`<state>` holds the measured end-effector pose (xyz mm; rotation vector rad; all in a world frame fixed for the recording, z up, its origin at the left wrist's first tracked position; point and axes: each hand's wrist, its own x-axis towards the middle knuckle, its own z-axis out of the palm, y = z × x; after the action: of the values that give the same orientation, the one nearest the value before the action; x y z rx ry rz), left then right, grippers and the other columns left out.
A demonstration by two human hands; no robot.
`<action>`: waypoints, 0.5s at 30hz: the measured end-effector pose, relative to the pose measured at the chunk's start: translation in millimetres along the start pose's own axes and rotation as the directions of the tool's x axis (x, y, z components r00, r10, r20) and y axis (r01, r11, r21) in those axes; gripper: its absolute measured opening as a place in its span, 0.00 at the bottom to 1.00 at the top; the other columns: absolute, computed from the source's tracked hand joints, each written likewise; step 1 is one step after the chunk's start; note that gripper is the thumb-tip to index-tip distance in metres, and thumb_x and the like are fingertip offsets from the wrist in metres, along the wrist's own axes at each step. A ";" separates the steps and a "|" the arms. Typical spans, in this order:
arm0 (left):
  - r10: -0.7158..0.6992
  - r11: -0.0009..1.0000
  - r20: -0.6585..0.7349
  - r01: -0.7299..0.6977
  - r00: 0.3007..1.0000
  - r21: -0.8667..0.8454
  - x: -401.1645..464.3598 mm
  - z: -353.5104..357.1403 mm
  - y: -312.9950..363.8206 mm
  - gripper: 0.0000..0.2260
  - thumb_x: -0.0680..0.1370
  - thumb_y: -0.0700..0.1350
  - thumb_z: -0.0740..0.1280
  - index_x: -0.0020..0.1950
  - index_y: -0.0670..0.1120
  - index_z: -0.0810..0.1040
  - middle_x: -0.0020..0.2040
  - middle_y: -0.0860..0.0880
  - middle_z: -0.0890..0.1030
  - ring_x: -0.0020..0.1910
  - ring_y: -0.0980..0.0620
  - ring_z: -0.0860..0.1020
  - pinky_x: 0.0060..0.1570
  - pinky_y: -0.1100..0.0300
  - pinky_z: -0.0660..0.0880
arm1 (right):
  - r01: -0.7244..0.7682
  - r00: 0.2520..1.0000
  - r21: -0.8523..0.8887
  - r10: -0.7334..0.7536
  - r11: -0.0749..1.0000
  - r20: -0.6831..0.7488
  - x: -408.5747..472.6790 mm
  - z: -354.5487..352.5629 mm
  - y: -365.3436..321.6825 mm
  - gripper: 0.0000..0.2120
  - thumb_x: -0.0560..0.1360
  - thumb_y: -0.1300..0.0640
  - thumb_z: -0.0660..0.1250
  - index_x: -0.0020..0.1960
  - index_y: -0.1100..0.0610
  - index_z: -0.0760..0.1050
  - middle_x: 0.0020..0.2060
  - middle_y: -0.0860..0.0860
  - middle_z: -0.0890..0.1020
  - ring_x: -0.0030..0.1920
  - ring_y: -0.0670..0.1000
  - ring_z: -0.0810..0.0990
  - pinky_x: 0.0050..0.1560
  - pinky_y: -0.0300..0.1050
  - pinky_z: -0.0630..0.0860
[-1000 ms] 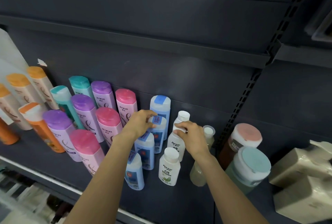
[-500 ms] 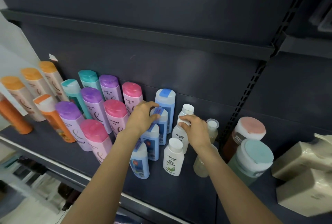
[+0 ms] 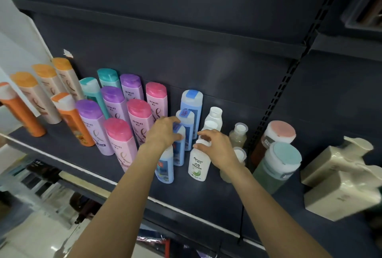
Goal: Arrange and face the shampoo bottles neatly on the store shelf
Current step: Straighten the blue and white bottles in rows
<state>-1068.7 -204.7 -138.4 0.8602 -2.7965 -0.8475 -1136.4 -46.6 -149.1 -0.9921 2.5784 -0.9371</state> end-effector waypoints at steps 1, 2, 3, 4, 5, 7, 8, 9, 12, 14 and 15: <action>0.000 1.000 0.004 0.000 1.000 -0.019 2.4 -1.4 0.6 0.22 0.70 0.44 0.74 0.63 0.46 0.75 0.59 0.43 0.76 0.57 0.44 0.75 0.50 0.58 0.70 | -0.009 1.000 -0.010 0.009 1.000 -0.007 -1.0 1.2 -2.3 0.18 0.73 0.54 0.70 0.62 0.55 0.76 0.59 0.53 0.78 0.58 0.51 0.76 0.54 0.38 0.67; 0.008 0.999 0.005 -0.007 1.000 -0.032 4.6 -2.4 1.3 0.21 0.70 0.43 0.75 0.61 0.45 0.76 0.59 0.42 0.77 0.56 0.43 0.75 0.50 0.58 0.70 | -0.019 1.000 -0.015 0.018 1.000 -0.017 -1.0 2.0 -4.2 0.16 0.74 0.55 0.70 0.60 0.56 0.77 0.59 0.53 0.79 0.58 0.52 0.76 0.53 0.38 0.68; 0.016 0.999 0.009 -0.016 1.000 -0.036 6.0 -2.8 1.6 0.20 0.70 0.43 0.75 0.60 0.45 0.76 0.58 0.42 0.77 0.55 0.43 0.76 0.50 0.57 0.71 | -0.025 0.999 -0.021 0.025 0.999 -0.027 -1.7 2.3 -6.4 0.14 0.74 0.56 0.69 0.59 0.57 0.78 0.58 0.53 0.79 0.57 0.52 0.77 0.51 0.37 0.68; 0.028 0.999 0.014 -0.027 1.000 -0.039 6.4 -2.7 1.3 0.19 0.70 0.43 0.75 0.59 0.45 0.76 0.58 0.41 0.77 0.54 0.42 0.76 0.50 0.57 0.71 | -0.033 0.999 -0.025 0.033 0.999 -0.034 -2.2 2.6 -8.7 0.12 0.74 0.57 0.69 0.58 0.58 0.79 0.58 0.53 0.80 0.57 0.51 0.77 0.49 0.35 0.66; 0.039 0.998 0.021 -0.038 0.999 -0.041 6.1 -2.7 0.5 0.19 0.70 0.43 0.75 0.59 0.44 0.76 0.57 0.40 0.76 0.53 0.42 0.76 0.49 0.58 0.70 | -0.041 0.998 -0.032 0.040 0.999 -0.039 -3.3 2.8 -10.9 0.11 0.75 0.58 0.68 0.57 0.58 0.79 0.57 0.53 0.80 0.56 0.51 0.77 0.48 0.34 0.65; 0.069 0.997 0.017 -0.069 0.997 -0.044 4.4 -2.9 -2.5 0.19 0.70 0.42 0.75 0.59 0.43 0.76 0.57 0.39 0.75 0.52 0.42 0.75 0.48 0.59 0.68 | -0.062 0.997 -0.040 0.059 0.997 -0.054 -5.2 4.1 -14.4 0.11 0.75 0.59 0.68 0.56 0.58 0.80 0.57 0.53 0.80 0.56 0.52 0.77 0.48 0.35 0.65; 0.086 0.995 0.000 -0.086 0.996 -0.052 2.8 -3.8 -3.4 0.19 0.71 0.42 0.74 0.60 0.43 0.76 0.56 0.38 0.74 0.50 0.42 0.74 0.47 0.60 0.68 | -0.074 0.996 -0.038 0.072 0.997 -0.058 -5.9 5.2 -15.2 0.11 0.75 0.59 0.68 0.56 0.58 0.80 0.57 0.53 0.80 0.56 0.52 0.77 0.49 0.35 0.66; 0.099 0.993 -0.024 -0.100 0.995 -0.065 0.6 -6.2 -3.3 0.18 0.72 0.42 0.73 0.60 0.43 0.75 0.56 0.38 0.73 0.49 0.43 0.73 0.47 0.60 0.67 | -0.088 0.994 -0.036 0.085 0.995 -0.062 -7.2 6.2 -16.5 0.11 0.75 0.59 0.68 0.57 0.57 0.80 0.57 0.53 0.80 0.56 0.53 0.77 0.49 0.36 0.67; 0.141 0.983 -0.101 -0.151 0.985 -0.103 -9.0 -18.9 1.8 0.18 0.73 0.42 0.72 0.62 0.44 0.75 0.55 0.39 0.72 0.50 0.42 0.73 0.49 0.58 0.68 | -0.121 0.992 -0.055 0.118 0.991 -0.053 -9.5 7.9 -21.8 0.11 0.76 0.59 0.67 0.58 0.57 0.79 0.57 0.55 0.80 0.57 0.54 0.78 0.51 0.41 0.70; 0.192 0.972 -0.138 -0.208 0.972 -0.110 -17.1 -30.5 6.2 0.18 0.73 0.42 0.72 0.62 0.44 0.75 0.54 0.40 0.72 0.50 0.42 0.74 0.48 0.60 0.69 | -0.123 0.992 -0.074 0.120 0.990 -0.041 -10.1 5.8 -28.2 0.13 0.76 0.58 0.67 0.59 0.58 0.78 0.57 0.56 0.80 0.56 0.55 0.78 0.52 0.43 0.72; 0.214 0.967 -0.160 -0.232 0.964 -0.108 -21.6 -37.2 7.8 0.18 0.73 0.42 0.72 0.62 0.44 0.75 0.54 0.40 0.72 0.49 0.43 0.73 0.45 0.64 0.68 | -0.122 0.992 -0.071 0.119 0.990 -0.042 -11.2 3.3 -32.7 0.14 0.76 0.57 0.67 0.60 0.57 0.77 0.57 0.56 0.80 0.56 0.55 0.78 0.52 0.44 0.73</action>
<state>-1045.4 -205.5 -101.4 0.5500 -2.6160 -0.8740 -1109.7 -59.3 -131.0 -0.8326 2.6880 -0.8439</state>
